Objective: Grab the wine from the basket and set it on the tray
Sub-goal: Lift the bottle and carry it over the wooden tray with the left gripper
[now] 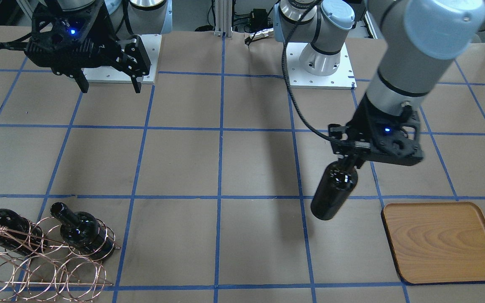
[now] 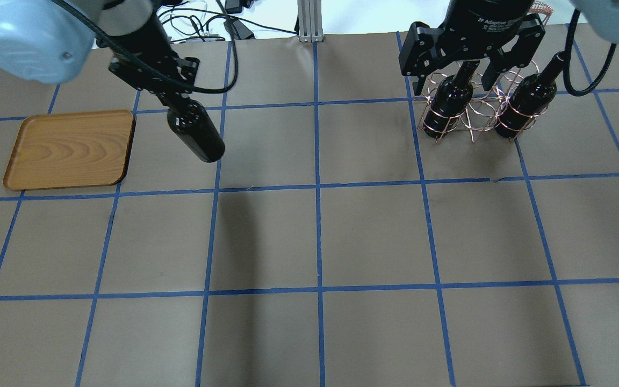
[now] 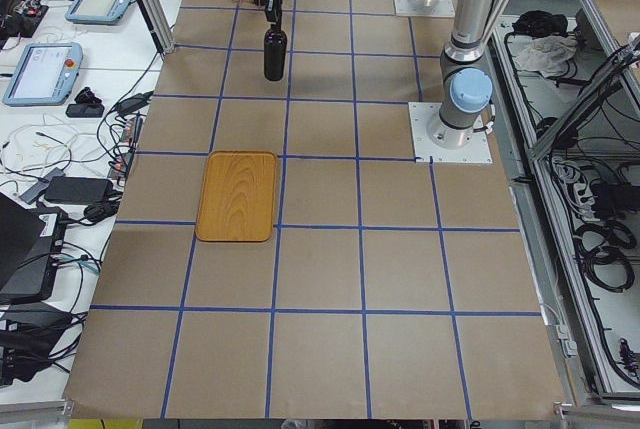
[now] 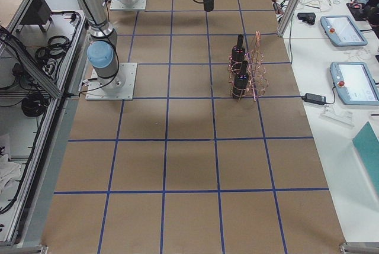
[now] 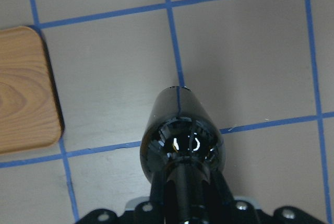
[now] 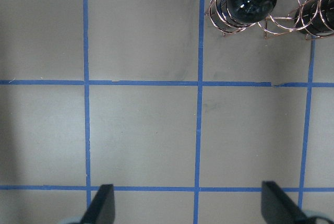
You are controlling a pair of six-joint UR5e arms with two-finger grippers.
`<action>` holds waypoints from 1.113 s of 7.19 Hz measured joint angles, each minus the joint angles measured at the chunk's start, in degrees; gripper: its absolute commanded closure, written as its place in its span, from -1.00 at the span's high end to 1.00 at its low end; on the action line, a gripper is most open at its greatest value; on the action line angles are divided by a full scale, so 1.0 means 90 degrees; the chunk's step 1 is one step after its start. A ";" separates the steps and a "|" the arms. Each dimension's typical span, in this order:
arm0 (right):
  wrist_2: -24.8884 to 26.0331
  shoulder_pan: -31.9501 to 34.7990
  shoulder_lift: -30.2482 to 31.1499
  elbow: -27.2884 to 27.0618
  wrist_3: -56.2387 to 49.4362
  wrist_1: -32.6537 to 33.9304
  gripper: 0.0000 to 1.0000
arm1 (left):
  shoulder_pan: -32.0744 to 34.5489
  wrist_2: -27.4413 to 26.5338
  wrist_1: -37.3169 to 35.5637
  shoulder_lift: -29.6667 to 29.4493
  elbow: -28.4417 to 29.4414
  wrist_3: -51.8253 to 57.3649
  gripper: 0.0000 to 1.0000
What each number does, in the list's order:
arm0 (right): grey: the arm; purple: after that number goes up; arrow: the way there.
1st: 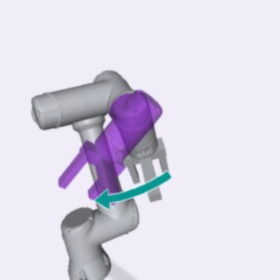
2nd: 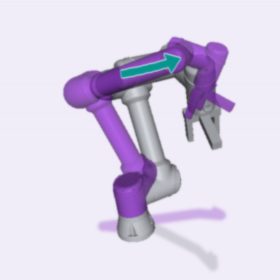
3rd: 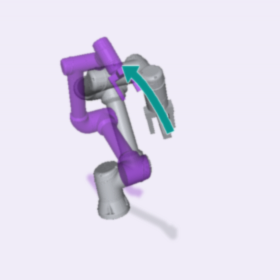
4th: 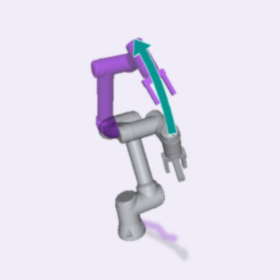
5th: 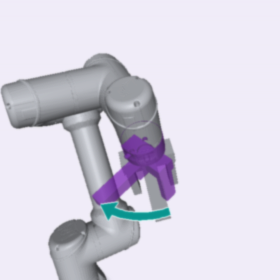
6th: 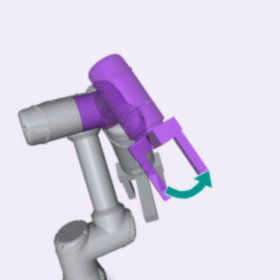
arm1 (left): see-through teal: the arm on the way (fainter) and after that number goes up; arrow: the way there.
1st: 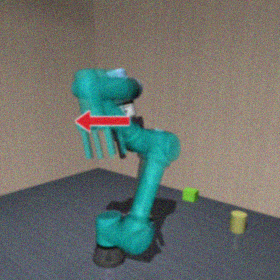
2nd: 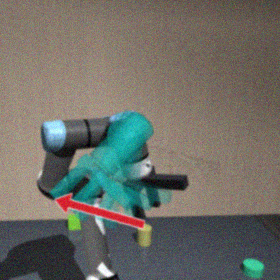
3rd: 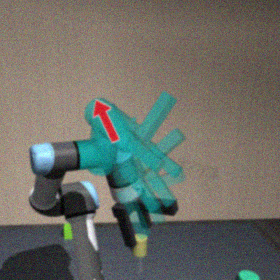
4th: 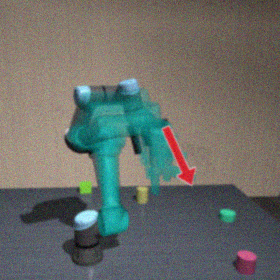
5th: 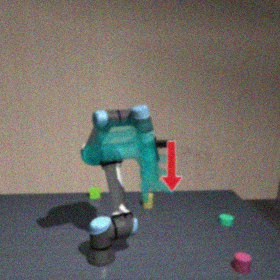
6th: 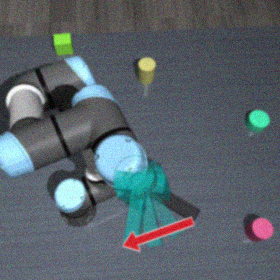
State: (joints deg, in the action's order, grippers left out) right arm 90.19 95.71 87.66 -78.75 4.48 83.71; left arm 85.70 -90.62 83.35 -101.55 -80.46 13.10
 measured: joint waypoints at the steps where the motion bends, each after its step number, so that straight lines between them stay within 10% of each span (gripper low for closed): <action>1: 0.0000 0.0004 0.0001 0.0000 0.0000 -0.0003 1.00 | -0.0556 -0.0026 0.0004 -0.0158 0.0252 0.0668 -1.00; 8: -0.0006 0.0027 0.0006 -0.0035 -0.0001 -0.0022 1.00 | -0.2405 -0.0300 -0.0142 -0.1586 0.1364 0.2368 -1.00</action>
State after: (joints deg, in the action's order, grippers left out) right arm 90.14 95.96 87.71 -79.07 4.48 83.51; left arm 64.05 -93.32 82.06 -115.82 -68.19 34.41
